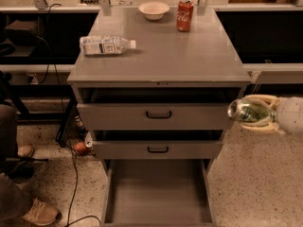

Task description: Pick green can from bottom drawer and place on counter

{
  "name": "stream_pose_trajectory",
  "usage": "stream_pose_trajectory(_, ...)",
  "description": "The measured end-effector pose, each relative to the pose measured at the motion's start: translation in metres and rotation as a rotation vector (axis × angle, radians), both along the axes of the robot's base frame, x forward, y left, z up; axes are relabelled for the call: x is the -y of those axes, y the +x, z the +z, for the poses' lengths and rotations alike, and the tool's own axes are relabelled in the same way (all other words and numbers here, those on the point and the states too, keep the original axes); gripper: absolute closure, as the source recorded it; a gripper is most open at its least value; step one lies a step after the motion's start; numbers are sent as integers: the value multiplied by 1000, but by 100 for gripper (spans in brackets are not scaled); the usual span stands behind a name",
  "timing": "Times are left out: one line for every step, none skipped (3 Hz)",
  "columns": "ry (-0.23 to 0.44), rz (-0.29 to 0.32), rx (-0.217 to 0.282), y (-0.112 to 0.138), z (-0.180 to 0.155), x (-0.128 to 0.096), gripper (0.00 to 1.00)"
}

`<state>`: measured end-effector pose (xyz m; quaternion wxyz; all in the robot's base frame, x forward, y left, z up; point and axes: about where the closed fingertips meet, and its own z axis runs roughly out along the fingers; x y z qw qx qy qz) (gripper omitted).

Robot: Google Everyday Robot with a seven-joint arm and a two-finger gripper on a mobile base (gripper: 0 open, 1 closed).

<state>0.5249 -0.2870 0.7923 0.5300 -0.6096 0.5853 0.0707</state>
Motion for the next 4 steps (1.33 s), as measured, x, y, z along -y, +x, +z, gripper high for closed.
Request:
stream_pose_trajectory(-73, 3, -49, 20, 43, 2, 100)
stream_pose_trajectory(-188, 39, -126, 55, 79, -10, 100)
stream_pose_trajectory(-239, 85, -168, 81, 93, -25, 100)
stream_pose_trajectory(-245, 175, -178, 109, 100, -52, 100)
